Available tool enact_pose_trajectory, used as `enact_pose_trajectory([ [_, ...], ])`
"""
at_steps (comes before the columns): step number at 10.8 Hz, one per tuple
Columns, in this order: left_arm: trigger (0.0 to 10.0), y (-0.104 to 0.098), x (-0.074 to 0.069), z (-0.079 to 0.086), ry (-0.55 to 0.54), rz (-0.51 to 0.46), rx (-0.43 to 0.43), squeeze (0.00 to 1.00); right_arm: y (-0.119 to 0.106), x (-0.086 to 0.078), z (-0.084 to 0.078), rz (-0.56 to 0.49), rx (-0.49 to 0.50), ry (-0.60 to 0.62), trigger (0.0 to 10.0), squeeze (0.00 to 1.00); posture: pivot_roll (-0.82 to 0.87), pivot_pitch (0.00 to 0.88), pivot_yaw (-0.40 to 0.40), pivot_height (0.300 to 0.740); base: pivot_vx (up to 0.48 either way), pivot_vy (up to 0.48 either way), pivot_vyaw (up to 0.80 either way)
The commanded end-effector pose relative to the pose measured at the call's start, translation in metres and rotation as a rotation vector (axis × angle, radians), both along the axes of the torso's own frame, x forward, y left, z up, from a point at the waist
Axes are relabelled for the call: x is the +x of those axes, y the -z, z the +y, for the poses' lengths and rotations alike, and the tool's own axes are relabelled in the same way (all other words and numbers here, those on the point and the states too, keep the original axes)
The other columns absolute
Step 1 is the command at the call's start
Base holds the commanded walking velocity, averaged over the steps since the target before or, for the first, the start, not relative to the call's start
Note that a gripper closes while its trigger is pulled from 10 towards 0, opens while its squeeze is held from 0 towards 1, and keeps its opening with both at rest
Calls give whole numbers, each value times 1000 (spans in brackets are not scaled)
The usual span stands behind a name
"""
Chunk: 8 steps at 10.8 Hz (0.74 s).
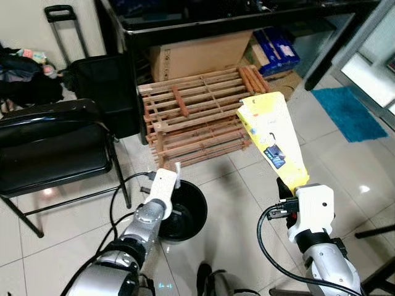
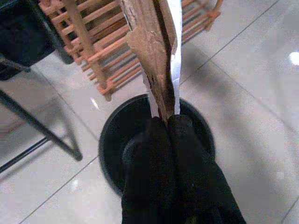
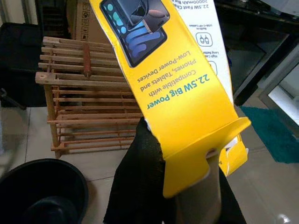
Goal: Picking trash to rubbish bin
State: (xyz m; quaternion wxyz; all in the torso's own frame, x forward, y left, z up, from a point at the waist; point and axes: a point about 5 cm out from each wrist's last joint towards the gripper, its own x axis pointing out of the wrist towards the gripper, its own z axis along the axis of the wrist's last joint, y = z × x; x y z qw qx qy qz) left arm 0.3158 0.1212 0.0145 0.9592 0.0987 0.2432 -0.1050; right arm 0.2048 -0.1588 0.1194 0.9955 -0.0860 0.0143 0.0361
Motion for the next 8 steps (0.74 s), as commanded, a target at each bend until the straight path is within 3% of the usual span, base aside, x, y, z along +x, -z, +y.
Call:
enact_pose_trajectory([
  [1,10000,5,-4,1,-20,26,10,0,-4,-3,-5,-4,-11,26,10000,0,26,227,-110,740,0,0,0],
  [8,10000,-4,6,2,-49,-12,11,0,-7,-7,-10,4,-26,45,10000,0,7,232,-117,740,0,0,0],
])
